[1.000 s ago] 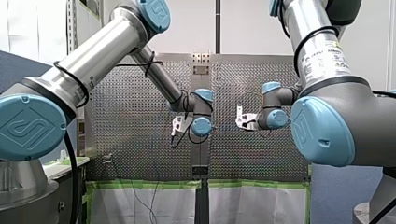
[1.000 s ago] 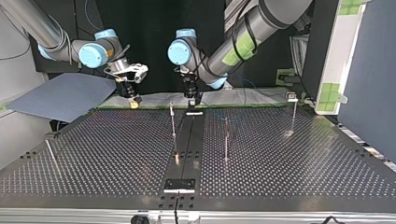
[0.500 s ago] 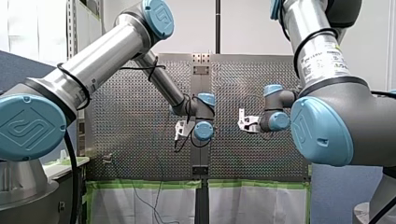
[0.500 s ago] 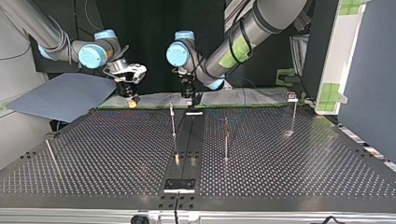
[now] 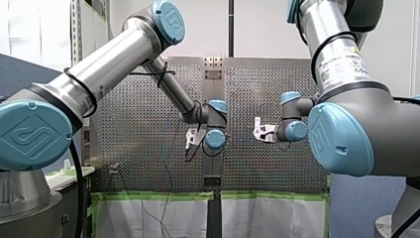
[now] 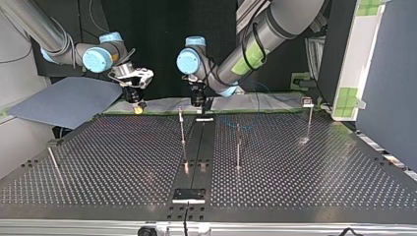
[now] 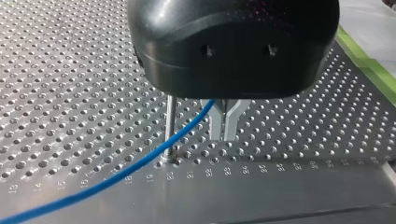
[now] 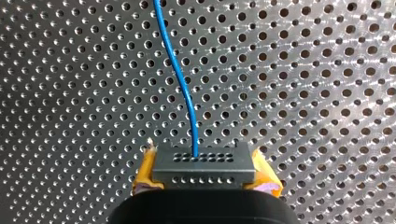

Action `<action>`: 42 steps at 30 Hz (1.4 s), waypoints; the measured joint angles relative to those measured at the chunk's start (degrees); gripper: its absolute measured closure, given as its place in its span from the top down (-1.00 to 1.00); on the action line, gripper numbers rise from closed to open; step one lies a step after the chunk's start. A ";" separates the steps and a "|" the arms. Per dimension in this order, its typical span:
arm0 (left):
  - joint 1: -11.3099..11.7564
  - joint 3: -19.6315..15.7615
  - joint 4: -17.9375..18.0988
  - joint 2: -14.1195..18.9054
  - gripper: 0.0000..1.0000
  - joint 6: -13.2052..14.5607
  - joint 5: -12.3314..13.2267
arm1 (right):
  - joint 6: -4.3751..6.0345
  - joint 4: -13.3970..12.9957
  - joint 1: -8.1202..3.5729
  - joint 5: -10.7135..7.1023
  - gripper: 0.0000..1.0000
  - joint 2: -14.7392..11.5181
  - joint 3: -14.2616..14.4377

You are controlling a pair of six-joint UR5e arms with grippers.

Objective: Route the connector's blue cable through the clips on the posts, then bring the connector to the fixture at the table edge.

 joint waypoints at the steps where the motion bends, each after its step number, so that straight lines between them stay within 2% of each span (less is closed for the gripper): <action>1: 0.06 0.25 -0.06 -0.07 -0.88 0.00 0.12 | 0.01 -0.11 -0.02 0.01 -1.00 0.03 -0.01; 14: 0.90 2.66 -0.97 -0.29 -0.88 0.01 0.47 | 0.40 -0.52 -0.36 -0.02 -1.00 0.19 -0.85; 30: 2.31 3.67 -1.49 -0.56 -0.88 -0.39 2.04 | 0.51 -0.72 -0.70 0.04 -1.00 0.44 -1.31; 42: 2.67 8.03 -4.28 -4.18 -0.88 -2.36 2.61 | 0.51 -0.92 -0.76 0.04 -1.00 1.14 -1.71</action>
